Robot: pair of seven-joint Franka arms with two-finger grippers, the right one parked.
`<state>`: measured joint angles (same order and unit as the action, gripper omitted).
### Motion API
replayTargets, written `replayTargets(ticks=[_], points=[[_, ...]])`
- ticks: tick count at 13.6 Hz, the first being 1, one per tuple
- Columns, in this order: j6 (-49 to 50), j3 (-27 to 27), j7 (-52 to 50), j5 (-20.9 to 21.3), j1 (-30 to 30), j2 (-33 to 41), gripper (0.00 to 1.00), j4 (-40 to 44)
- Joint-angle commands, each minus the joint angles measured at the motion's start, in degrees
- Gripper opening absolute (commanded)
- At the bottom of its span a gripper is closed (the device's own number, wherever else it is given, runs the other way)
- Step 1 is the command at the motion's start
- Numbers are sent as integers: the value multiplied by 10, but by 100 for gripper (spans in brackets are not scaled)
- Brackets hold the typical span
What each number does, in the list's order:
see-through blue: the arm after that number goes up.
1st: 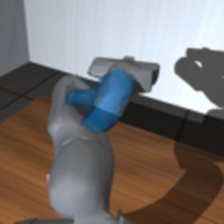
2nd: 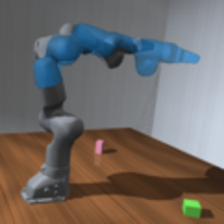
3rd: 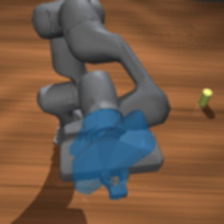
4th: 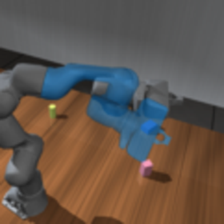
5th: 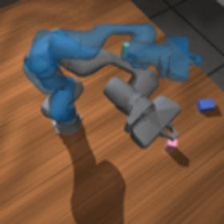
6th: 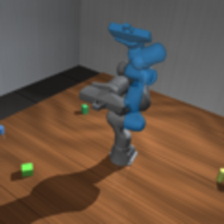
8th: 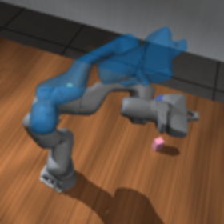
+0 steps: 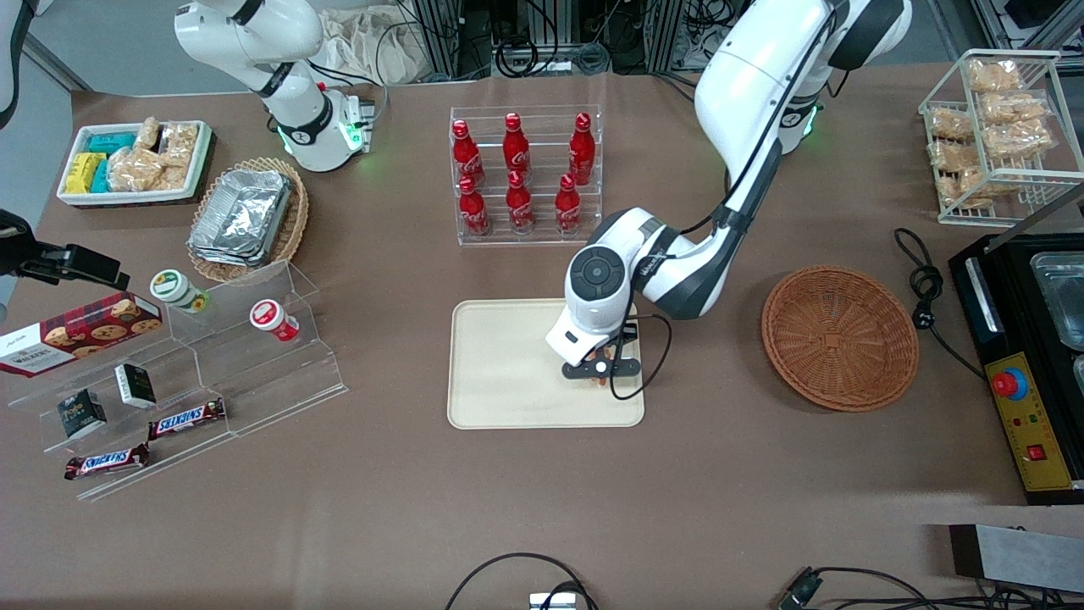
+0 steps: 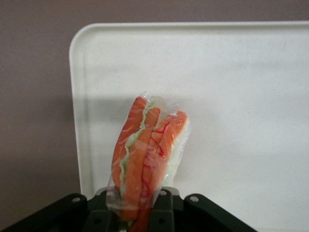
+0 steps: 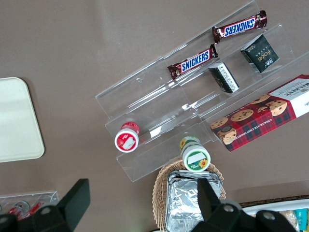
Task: Place sandwich from basket to tray
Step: 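Lower the held sandwich onto the cream tray with the left gripper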
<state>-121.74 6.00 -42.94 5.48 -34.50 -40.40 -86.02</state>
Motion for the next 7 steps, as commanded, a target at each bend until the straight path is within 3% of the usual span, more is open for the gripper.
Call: replayTargets(ticks=[1, 6, 7], points=[[12, -7, -11, 5, -10, -20, 22, 26], [12, -7, -16, 7, -12, -30, 23, 30], [12, -7, -16, 8, -11, -31, 30, 31]])
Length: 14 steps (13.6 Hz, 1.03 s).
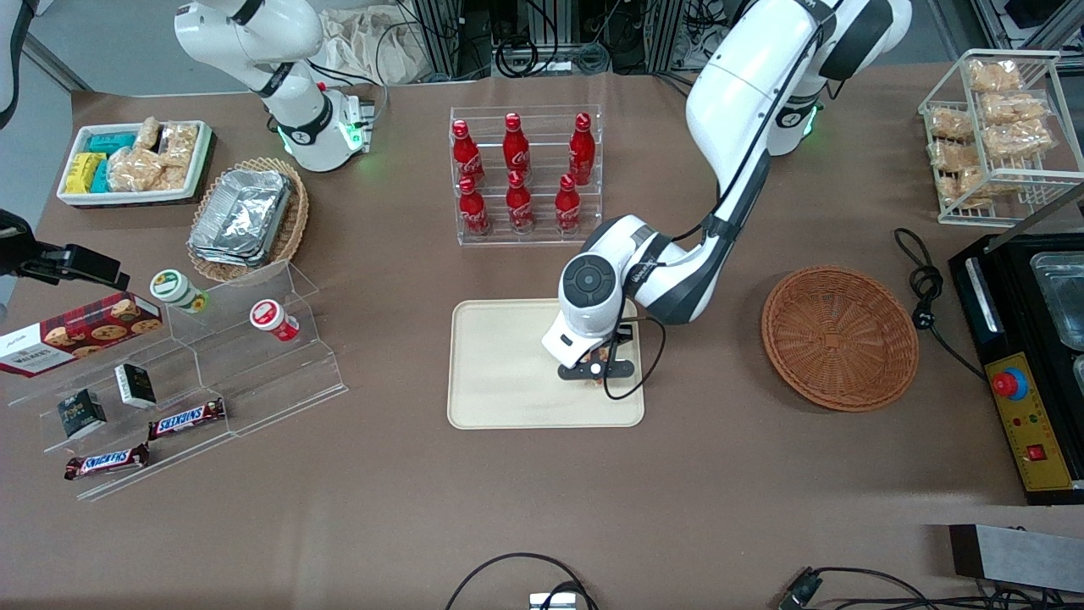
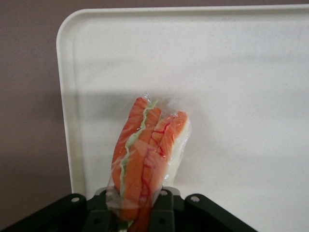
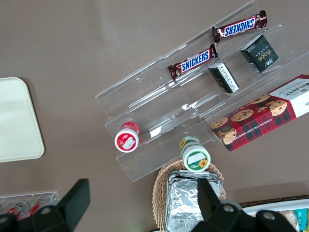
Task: Place sandwich from basket to tray
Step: 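Lower the held sandwich onto the cream tray with the left gripper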
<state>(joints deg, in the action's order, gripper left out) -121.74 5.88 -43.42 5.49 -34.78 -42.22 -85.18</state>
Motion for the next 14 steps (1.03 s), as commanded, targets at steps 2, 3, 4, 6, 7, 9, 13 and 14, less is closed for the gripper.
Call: replayTargets(ticks=[2, 3, 4, 6, 7, 9, 13, 14], points=[[12, -6, -18, 8, -8, -14, 62, 28], [12, -6, -16, 8, -8, -14, 79, 28], [12, -6, -16, 9, -8, -13, 81, 28], [14, -7, -14, 10, -7, -10, 83, 33], [18, -7, -15, 10, -6, -9, 83, 40], [27, -7, -15, 8, -5, -7, 83, 49], [58, -10, -12, 5, 1, 5, 83, 62], [73, -10, -11, 4, 3, 13, 83, 64]])
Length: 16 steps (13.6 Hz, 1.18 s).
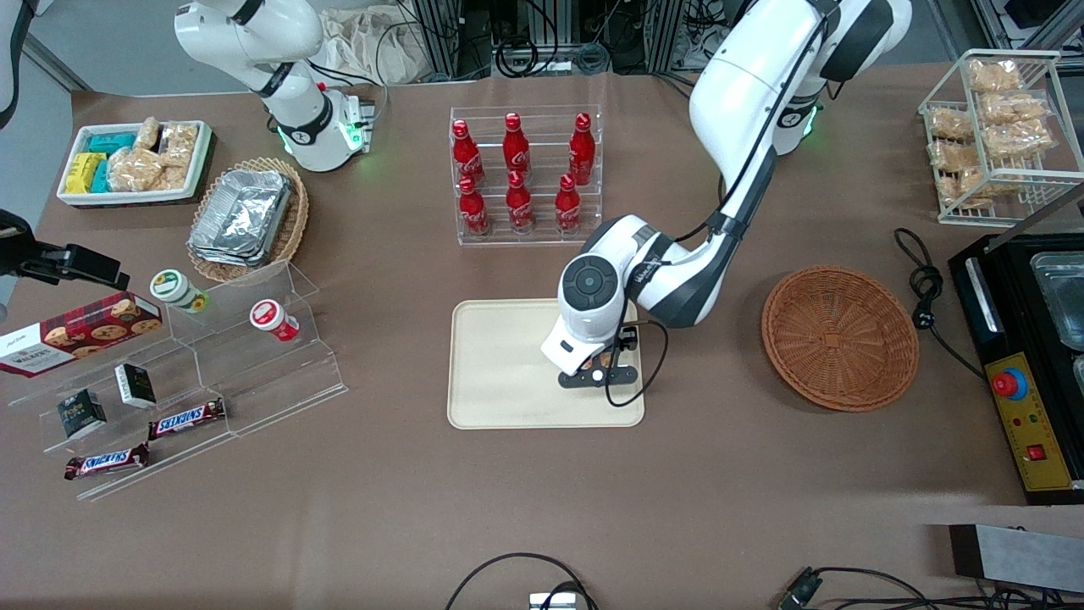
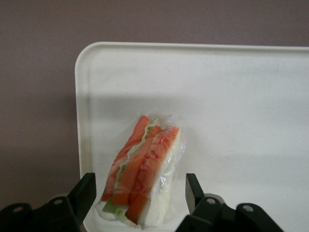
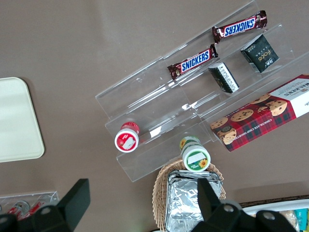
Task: Place sandwich from basket to tray
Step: 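Lower the held sandwich onto the cream tray with the left gripper, then open the left gripper and lift it away from the sandwich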
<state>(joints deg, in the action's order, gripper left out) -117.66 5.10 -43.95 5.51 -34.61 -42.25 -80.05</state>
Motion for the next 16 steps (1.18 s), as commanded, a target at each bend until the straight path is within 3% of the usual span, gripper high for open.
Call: replayTargets(ticks=[1, 11, 16], points=[[50, -2, -6, 3, 9, 19, 83, 22], [181, 0, -4, -25, 139, 118, 86, 67], [196, -2, -4, -29, 169, 143, 100, 64]])
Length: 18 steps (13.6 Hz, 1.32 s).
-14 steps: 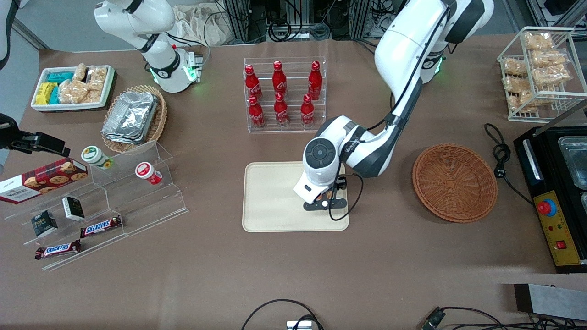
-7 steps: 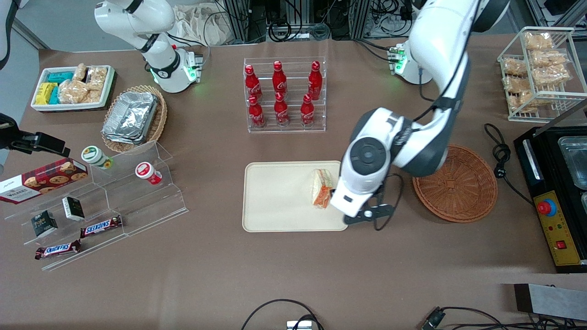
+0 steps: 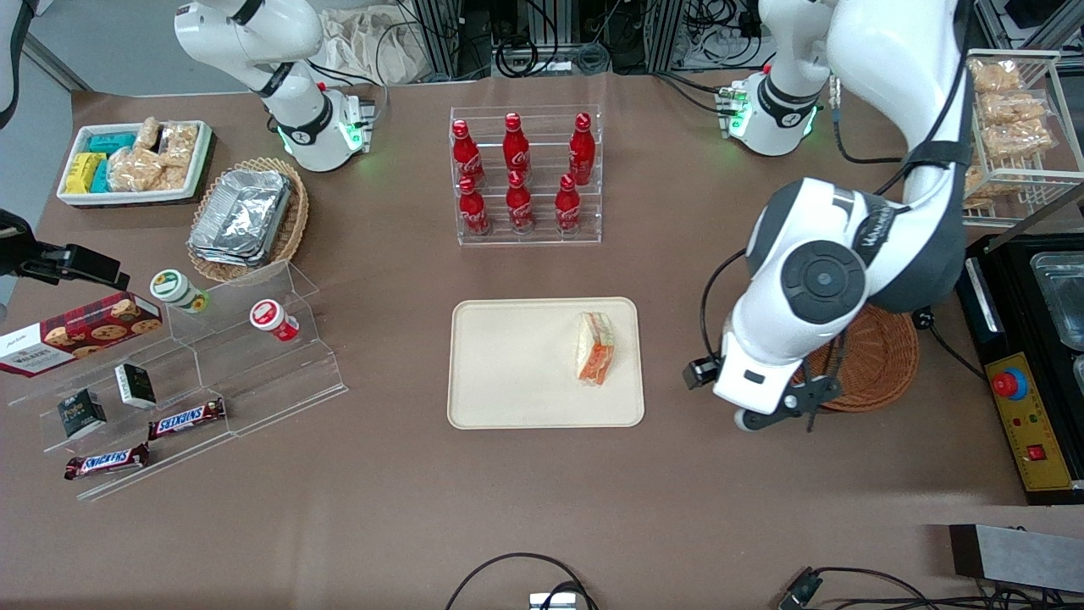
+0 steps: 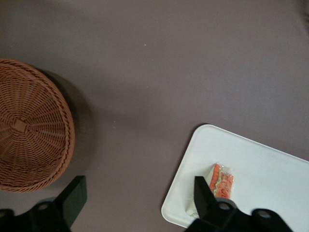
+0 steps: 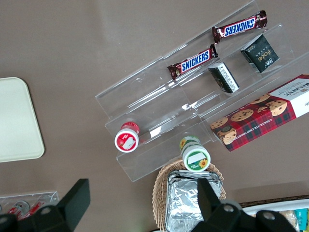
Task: Place sandwich from basket to tray
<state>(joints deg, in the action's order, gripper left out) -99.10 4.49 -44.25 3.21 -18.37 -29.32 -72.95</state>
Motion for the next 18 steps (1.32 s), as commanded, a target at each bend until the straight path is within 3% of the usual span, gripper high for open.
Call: replayTargets(ticks=[1, 4, 9, 18], points=[[10, 3, -6, -5, 7, 15, 100, -8], [41, 10, 4, -1, 66, 42, 100, -16], [75, 15, 167, -4, 152, 101, 100, -33], [73, 10, 378, -2, 201, 221, 100, -132]])
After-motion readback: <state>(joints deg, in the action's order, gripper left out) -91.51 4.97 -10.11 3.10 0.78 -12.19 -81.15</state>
